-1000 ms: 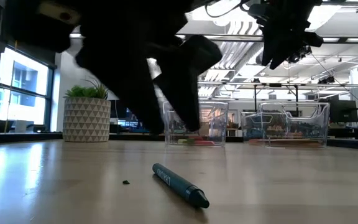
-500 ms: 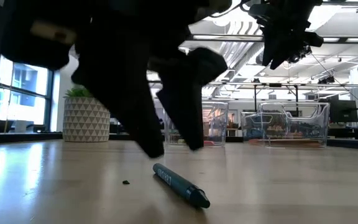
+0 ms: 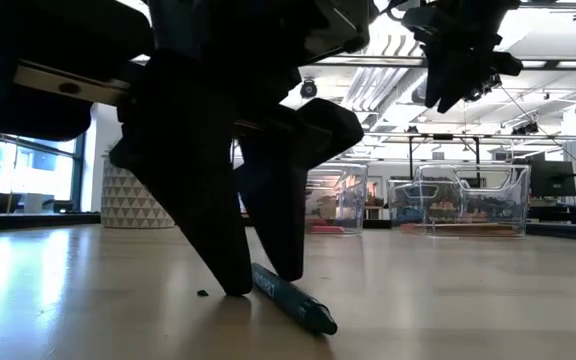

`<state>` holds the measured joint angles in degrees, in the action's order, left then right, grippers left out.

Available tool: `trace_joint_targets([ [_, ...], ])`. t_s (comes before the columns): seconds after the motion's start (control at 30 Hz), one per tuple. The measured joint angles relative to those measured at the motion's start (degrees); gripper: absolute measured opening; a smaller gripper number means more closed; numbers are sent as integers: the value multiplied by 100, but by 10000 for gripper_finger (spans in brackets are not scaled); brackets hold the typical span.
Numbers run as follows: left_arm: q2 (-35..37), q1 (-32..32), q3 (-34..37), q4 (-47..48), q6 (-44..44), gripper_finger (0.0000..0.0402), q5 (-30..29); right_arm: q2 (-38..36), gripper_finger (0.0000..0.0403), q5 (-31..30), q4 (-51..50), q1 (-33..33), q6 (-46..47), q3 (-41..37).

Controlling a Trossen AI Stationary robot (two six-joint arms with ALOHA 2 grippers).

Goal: Sort crayons/erasers/pens/pencils in bins
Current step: Put the green crayon into the bottom right transparent bin

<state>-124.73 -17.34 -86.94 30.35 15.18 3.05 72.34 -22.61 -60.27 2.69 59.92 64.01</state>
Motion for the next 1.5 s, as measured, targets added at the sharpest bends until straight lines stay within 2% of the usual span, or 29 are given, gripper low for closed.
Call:
trace_joint_targets([
  [0.27,-121,9,-5,24,-264,54,-31,-19,107,594,-130,-1,-110,0],
  [0.37,-173,13,-15,47,-506,33,-50,-88,107,927,-210,39,-146,0],
  [0.53,-177,15,-15,59,-616,12,-72,-302,107,1005,-223,417,-25,0],
  [0.83,-177,33,-4,27,-973,7,-61,-497,107,1003,-227,1457,481,0],
  [1.13,-153,299,27,-147,-1361,5,697,-502,107,845,-240,2630,1286,0],
  [1.5,-116,556,42,-708,-1655,5,1024,-656,107,279,-172,4000,2387,0],
])
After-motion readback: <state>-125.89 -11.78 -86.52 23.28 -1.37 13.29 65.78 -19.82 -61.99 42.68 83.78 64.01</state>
